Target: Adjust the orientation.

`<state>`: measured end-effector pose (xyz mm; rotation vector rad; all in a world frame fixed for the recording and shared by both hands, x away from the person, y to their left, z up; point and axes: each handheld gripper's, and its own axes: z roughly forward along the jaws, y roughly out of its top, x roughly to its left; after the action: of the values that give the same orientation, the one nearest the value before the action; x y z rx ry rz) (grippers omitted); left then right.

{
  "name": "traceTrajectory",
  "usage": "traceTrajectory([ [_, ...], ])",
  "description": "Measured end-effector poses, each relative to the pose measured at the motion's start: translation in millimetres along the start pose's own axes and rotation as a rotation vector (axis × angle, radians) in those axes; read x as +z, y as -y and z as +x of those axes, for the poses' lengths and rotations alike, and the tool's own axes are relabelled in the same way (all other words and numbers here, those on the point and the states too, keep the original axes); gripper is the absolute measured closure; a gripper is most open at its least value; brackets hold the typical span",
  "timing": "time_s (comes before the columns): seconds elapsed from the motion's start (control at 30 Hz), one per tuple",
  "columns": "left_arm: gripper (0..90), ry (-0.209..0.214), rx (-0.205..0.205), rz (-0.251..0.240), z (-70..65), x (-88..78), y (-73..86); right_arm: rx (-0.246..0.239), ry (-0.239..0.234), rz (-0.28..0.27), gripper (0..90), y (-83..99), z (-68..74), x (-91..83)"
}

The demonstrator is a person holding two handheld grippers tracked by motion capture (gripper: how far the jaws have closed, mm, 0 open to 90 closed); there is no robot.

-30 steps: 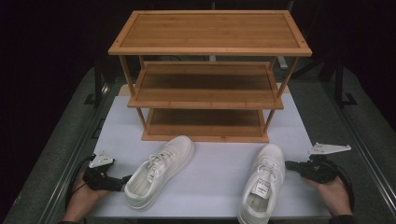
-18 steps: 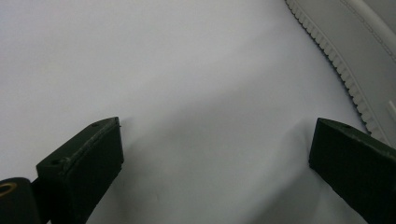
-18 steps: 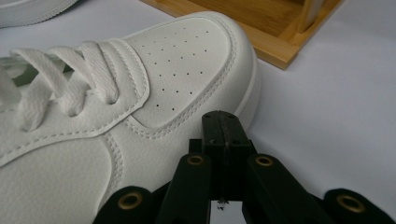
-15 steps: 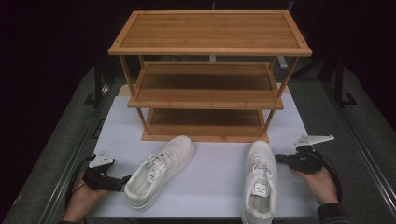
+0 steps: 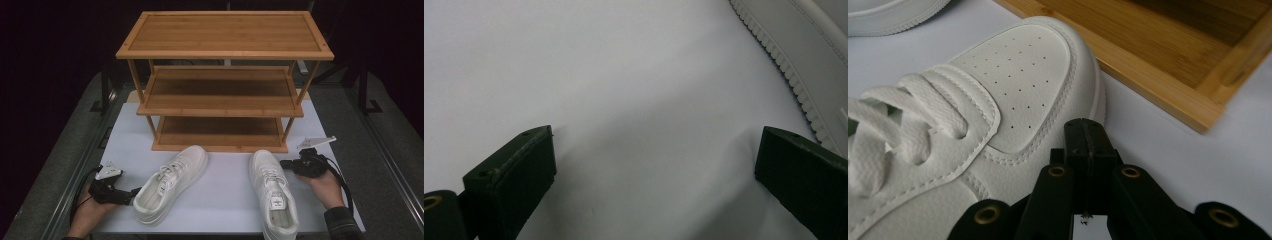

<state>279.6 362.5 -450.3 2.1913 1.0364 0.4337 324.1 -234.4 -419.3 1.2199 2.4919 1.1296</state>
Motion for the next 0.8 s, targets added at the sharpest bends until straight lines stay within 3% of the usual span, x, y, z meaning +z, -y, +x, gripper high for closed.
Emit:
traceTrajectory([
  [0.57,2.5,0.000,0.001,0.000,0.0,0.0,0.0,-0.082,-0.070,0.024,90.0,-34.0,28.0,38.9],
  [0.73,2.7,0.000,-0.003,-0.003,0.1,-0.1,0.0,-0.057,-0.072,-0.020,87.8,-33.9,24.6,29.7],
  [0.8,3.1,0.006,-0.011,-0.008,1.2,-1.1,0.1,-0.027,-0.073,-0.057,81.4,-31.2,20.9,20.9],
])
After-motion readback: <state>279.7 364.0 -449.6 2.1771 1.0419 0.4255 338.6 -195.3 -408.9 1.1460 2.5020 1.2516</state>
